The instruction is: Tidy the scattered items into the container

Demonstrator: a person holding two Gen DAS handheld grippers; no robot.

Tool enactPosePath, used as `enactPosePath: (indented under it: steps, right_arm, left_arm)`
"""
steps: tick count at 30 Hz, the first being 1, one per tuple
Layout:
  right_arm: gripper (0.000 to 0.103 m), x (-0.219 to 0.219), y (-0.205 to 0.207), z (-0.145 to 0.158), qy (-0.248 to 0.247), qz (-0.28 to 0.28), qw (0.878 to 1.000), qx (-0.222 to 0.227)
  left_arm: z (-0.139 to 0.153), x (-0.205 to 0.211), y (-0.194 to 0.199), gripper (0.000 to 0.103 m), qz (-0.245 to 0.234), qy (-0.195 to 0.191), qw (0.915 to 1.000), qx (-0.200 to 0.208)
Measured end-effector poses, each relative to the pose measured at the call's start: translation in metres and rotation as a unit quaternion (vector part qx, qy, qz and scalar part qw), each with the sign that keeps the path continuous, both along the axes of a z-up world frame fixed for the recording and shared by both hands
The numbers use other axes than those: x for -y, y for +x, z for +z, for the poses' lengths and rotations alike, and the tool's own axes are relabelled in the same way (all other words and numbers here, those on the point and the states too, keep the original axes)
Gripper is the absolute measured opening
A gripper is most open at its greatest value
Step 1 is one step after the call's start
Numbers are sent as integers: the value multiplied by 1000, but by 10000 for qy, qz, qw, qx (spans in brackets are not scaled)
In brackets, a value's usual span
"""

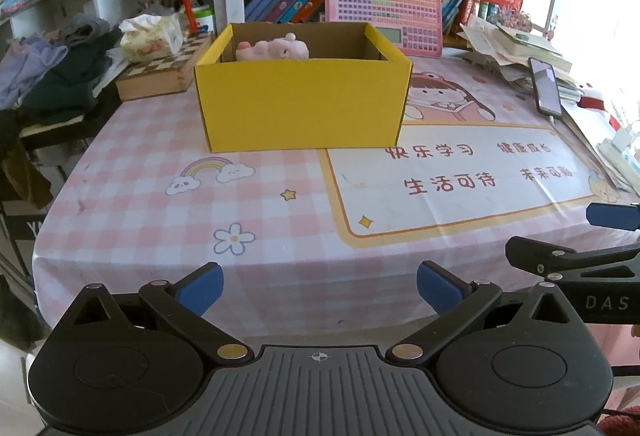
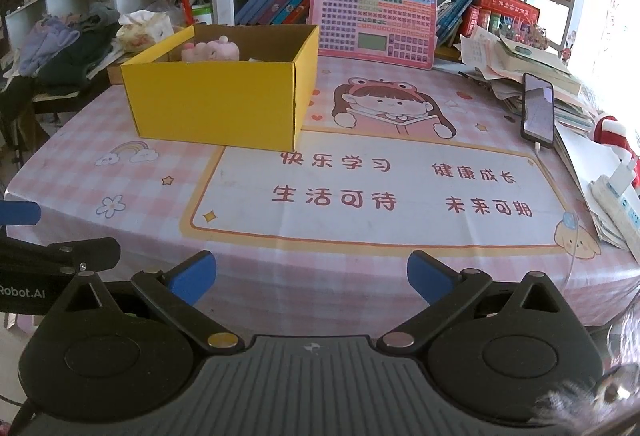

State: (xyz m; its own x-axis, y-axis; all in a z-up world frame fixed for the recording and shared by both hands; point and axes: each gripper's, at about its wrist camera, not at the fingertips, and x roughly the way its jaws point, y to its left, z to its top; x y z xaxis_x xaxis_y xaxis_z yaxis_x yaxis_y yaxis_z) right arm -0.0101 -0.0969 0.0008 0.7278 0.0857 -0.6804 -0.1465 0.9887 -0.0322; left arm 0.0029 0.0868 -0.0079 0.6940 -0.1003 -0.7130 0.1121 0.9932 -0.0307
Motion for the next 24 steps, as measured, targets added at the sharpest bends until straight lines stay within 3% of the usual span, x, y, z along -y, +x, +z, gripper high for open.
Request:
enactPosePath:
  steps: [24]
  right_arm:
    - [103, 1, 0, -1, 9, -12, 10000, 6]
  left_arm:
    - [0, 0, -2, 103, -30, -56, 10000, -74]
